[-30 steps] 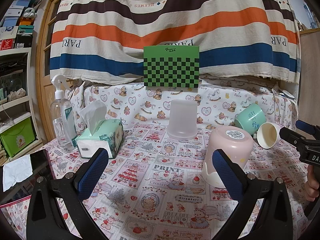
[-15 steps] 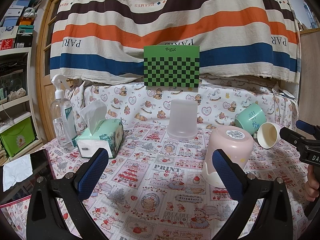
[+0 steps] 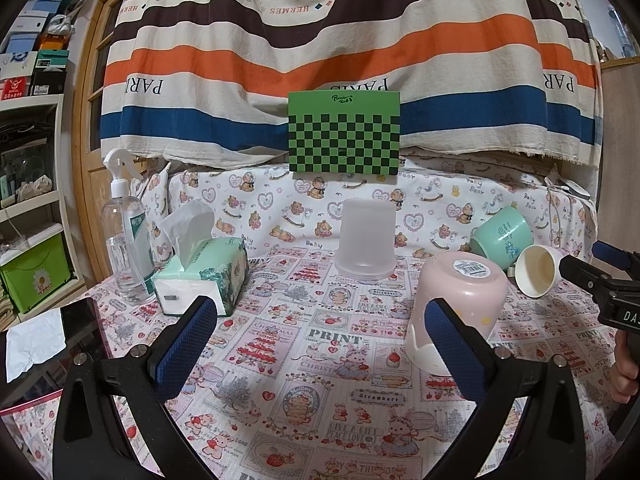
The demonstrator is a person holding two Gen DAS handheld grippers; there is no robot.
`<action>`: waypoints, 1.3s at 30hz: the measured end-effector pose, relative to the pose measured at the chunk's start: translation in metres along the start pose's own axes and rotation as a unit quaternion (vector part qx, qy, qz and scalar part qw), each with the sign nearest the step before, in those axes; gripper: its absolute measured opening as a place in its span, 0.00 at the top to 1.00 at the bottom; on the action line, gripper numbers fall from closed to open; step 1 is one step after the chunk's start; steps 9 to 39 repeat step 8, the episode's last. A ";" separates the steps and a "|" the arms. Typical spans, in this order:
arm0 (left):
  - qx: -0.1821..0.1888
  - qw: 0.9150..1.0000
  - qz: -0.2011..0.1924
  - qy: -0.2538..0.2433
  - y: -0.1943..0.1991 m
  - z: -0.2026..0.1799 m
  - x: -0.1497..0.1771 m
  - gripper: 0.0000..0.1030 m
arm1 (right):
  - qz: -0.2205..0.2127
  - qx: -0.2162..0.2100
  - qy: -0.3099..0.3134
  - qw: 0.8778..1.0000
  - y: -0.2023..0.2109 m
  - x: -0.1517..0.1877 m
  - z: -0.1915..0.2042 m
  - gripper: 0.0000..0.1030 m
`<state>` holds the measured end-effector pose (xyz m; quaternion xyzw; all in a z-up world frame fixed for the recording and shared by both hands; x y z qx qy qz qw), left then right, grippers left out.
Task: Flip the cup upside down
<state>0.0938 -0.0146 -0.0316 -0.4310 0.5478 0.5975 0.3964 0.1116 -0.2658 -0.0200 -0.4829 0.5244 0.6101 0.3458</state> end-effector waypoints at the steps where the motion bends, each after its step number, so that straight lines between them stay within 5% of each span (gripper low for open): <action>1: 0.000 1.000 0.000 0.000 0.000 0.000 0.000 0.00 | 0.000 0.000 0.000 1.000 0.000 0.000 0.000 0.00; 39: 0.000 1.000 0.000 0.000 0.000 0.000 0.000 0.00 | 0.000 0.000 0.000 1.000 -0.001 -0.001 0.000 0.00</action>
Point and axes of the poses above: each gripper's, at about its wrist camera, not at the fingertips, and y roughly against the way its jaws point, z to its left, x to its underside, the point moved 10 cm from there along -y, roughly the way its jaws point, and after that the axes turned 7 degrees about -x, right-handed, at the moved point
